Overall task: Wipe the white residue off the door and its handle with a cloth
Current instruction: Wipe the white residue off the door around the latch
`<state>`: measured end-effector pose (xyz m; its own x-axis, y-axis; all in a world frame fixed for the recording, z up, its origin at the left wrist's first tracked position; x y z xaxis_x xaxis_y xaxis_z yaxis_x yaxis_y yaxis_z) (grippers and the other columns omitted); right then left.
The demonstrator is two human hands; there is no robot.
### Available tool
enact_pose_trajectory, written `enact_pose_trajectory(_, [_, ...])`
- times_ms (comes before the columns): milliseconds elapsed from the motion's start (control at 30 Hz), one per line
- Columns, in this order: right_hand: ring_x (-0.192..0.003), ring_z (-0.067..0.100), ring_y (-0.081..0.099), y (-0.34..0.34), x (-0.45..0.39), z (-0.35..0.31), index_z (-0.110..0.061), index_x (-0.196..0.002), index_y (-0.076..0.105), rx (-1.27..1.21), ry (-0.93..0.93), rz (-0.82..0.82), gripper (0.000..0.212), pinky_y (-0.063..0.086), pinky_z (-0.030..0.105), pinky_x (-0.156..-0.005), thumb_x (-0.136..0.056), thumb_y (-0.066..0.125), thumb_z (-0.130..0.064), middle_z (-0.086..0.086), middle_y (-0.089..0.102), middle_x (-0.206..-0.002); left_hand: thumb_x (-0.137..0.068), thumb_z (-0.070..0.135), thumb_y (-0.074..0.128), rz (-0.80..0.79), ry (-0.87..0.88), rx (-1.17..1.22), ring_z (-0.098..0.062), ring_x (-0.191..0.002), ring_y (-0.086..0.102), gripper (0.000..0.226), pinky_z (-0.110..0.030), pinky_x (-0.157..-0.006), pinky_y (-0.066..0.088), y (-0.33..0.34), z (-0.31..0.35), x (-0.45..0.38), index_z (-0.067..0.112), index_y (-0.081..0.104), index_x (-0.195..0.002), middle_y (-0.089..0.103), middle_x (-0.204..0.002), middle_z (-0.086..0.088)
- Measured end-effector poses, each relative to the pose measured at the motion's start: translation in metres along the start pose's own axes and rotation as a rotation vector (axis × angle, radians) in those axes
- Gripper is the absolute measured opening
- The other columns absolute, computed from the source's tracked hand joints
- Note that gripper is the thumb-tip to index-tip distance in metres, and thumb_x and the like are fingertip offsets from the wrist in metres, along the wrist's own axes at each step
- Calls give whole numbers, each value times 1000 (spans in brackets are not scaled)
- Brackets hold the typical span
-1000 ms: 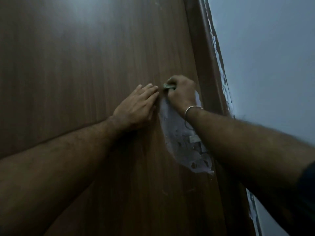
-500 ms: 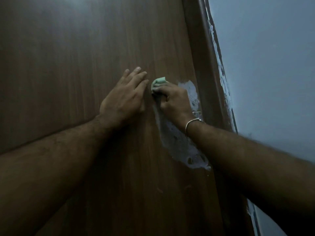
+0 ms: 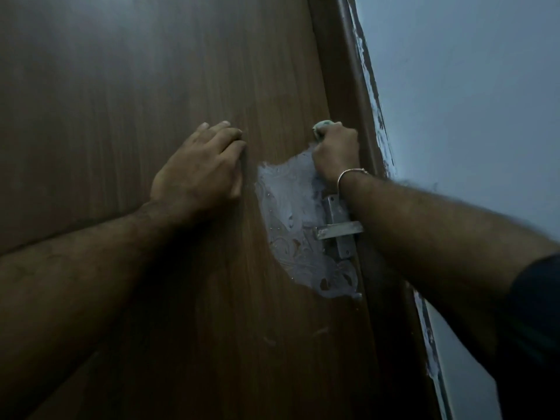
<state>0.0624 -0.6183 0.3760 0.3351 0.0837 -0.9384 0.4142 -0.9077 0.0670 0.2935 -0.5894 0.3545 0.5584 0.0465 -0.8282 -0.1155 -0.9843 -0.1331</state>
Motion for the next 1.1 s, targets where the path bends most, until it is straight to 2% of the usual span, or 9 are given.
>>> enact_pose_trajectory(167, [-104,29,66,-3,-9,3,-16,-103,75,26,69,-9,31,49,25,-92,-82,56,-3,10,72,-110,-92,26,45,-4,-4,18,-30,-140,39,50,-45,-120,25,0,-1,1,5,52,-137,49,-145,-15])
enact_pose_trajectory(300, [-96,17,69,-3,-1,-6,-11,-95,78,-53,-112,-47,24,46,15,-87,-80,65,1,6,75,-100,-91,26,46,-15,-5,8,-29,-141,38,51,-44,-120,24,-1,-2,1,7,50,-139,48,-147,-14])
enact_pose_trajectory(433, [-92,19,70,-9,-10,0,-12,-94,78,-33,16,24,17,55,26,-89,-82,70,-4,8,75,-98,-91,25,45,-32,-11,17,-30,-141,37,52,-45,-120,24,-3,1,1,6,50,-139,48,-147,-14])
enact_pose_trajectory(567, [-86,14,67,-5,-2,-19,-12,-90,79,-72,-146,-59,16,52,19,-82,-79,71,-4,6,75,-96,-92,25,48,-46,-19,5,-28,-143,34,53,-44,-121,22,-5,1,1,6,48,-141,44,-150,-14])
enact_pose_trajectory(700, [-95,17,68,-14,-7,-12,-12,-94,77,-63,42,-39,13,53,22,-89,-83,73,-11,8,74,-102,-91,24,48,-54,-22,22,-28,-145,32,54,-43,-122,20,-5,2,1,6,47,-142,42,-151,-13])
enact_pose_trajectory(767, [-92,15,68,-10,7,-28,-14,-94,77,-82,-47,-108,12,55,21,-82,-82,74,-15,5,73,-101,-92,25,49,-62,-30,11,-27,-145,31,54,-43,-122,20,-5,1,1,8,46,-143,41,-152,-13])
enact_pose_trajectory(867, [-85,4,65,-8,26,-56,-20,-93,76,-128,-165,-255,11,47,6,-64,-82,75,-19,-6,71,-96,-91,27,51,-65,-22,3,-28,-144,32,55,-41,-121,18,-5,1,1,8,47,-142,43,-151,-13])
enact_pose_trajectory(1000, [-89,4,66,-16,31,-66,-20,-95,77,-211,-45,-192,12,47,10,-69,-84,74,-24,-6,73,-98,-88,32,47,-51,-33,33,-29,-143,34,58,-39,-119,18,-3,1,1,8,48,-141,45,-149,-13])
enact_pose_trajectory(1100, [-83,0,62,-9,63,-74,-22,-98,73,-232,-185,-327,12,48,8,-64,-87,70,-21,-9,69,-98,-87,32,42,-17,-65,62,-31,-141,36,57,-40,-120,20,-5,0,1,4,52,-136,47,-147,-16])
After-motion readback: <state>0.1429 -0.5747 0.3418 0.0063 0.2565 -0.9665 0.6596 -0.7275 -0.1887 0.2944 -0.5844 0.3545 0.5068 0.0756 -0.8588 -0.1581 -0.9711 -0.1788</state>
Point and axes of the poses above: each hand's wrist, its own x-axis away from the middle knuckle, its own y-axis out of the palm, z = x × y, the point moved 1 cm from there along -x, towards the middle knuckle
